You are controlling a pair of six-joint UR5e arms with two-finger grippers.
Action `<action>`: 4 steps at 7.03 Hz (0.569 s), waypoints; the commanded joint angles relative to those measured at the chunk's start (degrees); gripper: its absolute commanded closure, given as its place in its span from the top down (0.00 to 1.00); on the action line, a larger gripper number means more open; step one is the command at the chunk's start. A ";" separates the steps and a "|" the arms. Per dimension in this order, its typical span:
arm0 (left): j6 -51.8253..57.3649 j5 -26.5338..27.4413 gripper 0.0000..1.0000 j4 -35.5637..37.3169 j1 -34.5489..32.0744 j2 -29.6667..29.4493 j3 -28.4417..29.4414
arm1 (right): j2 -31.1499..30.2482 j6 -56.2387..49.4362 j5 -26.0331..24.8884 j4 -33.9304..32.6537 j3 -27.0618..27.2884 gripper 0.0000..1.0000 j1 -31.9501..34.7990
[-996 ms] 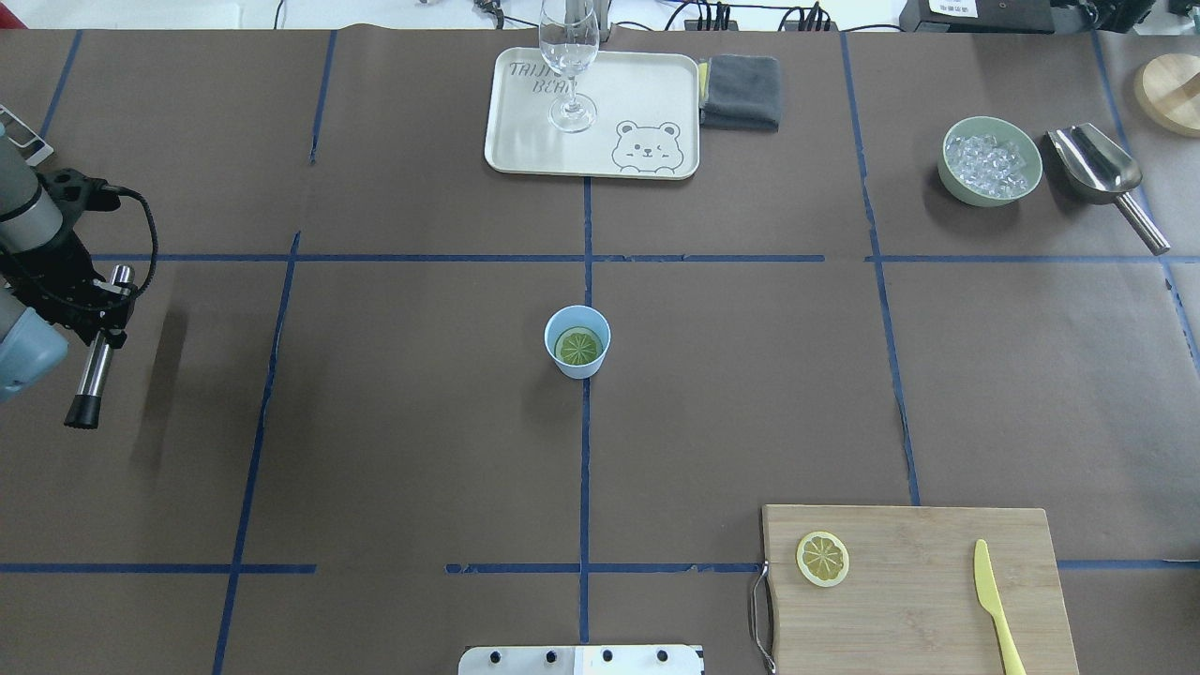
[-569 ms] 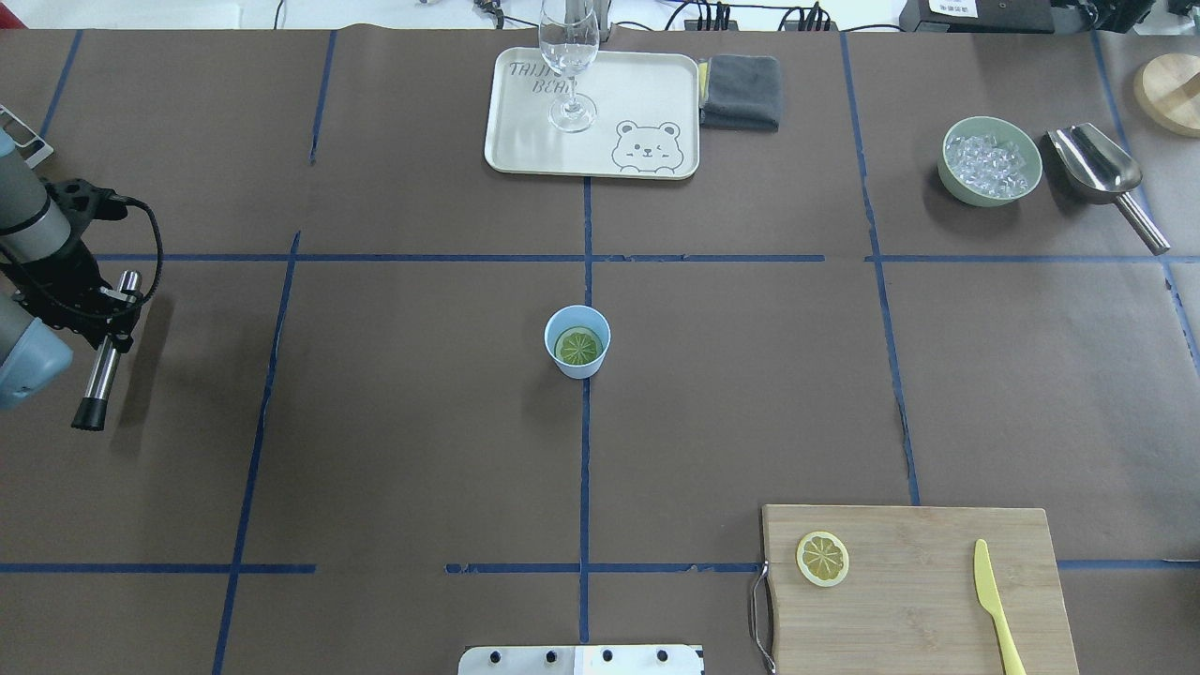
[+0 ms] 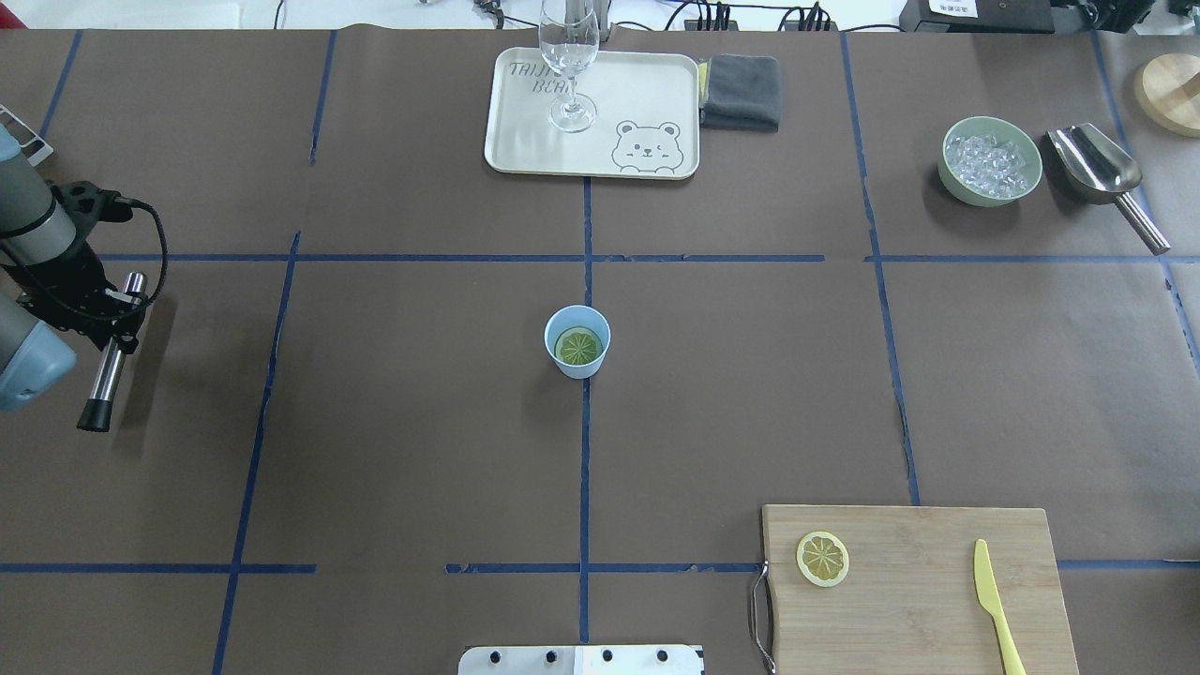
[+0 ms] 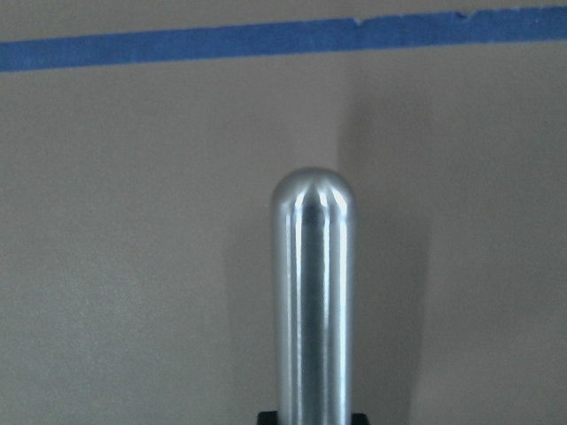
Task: Squeeze lemon into cup
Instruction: 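Lower the steel rod onto the table and open the left gripper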
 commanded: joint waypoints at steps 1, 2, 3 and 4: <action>-0.16 -2.75 0.00 0.02 1.32 -0.11 -0.18 | 0.00 0.04 0.00 0.00 0.00 1.00 0.01; -0.25 -2.86 0.00 0.02 1.68 -0.11 -0.62 | 0.00 0.04 0.00 0.00 0.00 1.00 0.01; -0.25 -2.86 0.00 0.11 2.03 -0.02 -0.71 | 0.00 0.04 0.00 0.00 0.00 1.00 0.01; -0.25 -2.86 0.00 0.11 2.12 -0.02 -0.71 | 0.00 -0.05 0.00 0.00 0.00 1.00 0.01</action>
